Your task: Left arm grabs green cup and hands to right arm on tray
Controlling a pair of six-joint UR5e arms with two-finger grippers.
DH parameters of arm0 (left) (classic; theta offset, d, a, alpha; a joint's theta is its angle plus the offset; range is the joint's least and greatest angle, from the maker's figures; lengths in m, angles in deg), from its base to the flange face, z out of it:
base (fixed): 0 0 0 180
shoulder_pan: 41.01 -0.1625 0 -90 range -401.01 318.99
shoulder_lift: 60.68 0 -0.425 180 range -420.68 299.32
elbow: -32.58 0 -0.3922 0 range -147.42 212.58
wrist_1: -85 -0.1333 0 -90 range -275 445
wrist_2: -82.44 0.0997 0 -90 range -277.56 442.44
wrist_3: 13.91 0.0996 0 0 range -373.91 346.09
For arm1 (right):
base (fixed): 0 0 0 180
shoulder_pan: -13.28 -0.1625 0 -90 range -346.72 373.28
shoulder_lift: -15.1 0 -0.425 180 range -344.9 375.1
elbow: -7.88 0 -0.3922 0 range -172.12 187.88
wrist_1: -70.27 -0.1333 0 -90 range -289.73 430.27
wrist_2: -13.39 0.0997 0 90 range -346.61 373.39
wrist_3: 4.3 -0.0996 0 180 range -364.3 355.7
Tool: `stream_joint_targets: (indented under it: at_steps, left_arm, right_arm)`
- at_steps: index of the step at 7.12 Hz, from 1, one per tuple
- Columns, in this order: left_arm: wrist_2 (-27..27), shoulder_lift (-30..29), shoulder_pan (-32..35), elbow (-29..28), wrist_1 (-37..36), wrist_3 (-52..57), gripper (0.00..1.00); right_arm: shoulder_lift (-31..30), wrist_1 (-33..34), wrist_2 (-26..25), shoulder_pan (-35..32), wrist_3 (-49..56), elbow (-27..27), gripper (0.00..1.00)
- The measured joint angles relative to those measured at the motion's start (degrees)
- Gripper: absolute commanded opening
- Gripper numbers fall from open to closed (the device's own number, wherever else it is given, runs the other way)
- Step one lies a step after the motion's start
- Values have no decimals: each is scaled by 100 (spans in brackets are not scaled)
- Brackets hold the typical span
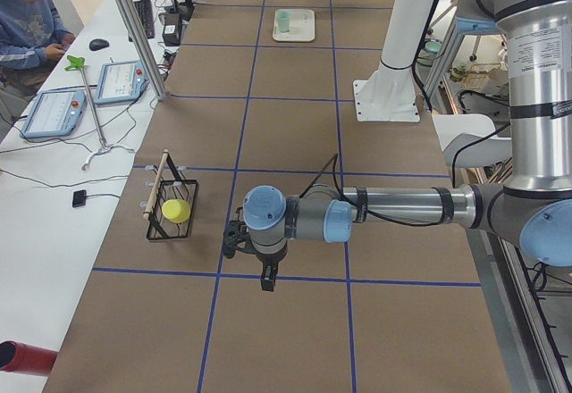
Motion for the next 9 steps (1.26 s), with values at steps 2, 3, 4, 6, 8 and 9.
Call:
stream_joint_targets:
  at_steps: [2,3,4,6,8,9]
  left_arm:
    - [5,25,70,14,35,3,100]
    - [14,43,79,17,38,9,100]
    - [18,70,81,18,37,14,100]
    - [21,129,90,24,38,15,100]
    - [21,138,90,29,35,14,100]
    - [21,142,90,36,35,11,100]
  right_arm:
    - [-5,-6,3,1,-7,4,100]
    - [-6,-9,4,1,-7,5,100]
    - [-6,-13,7,1,-8,5,100]
    - [0,-22,13,1,-6,-4,100]
    - [1,-25,24,1,0,-10,100]
    - [0,-25,56,1,2,-6,100]
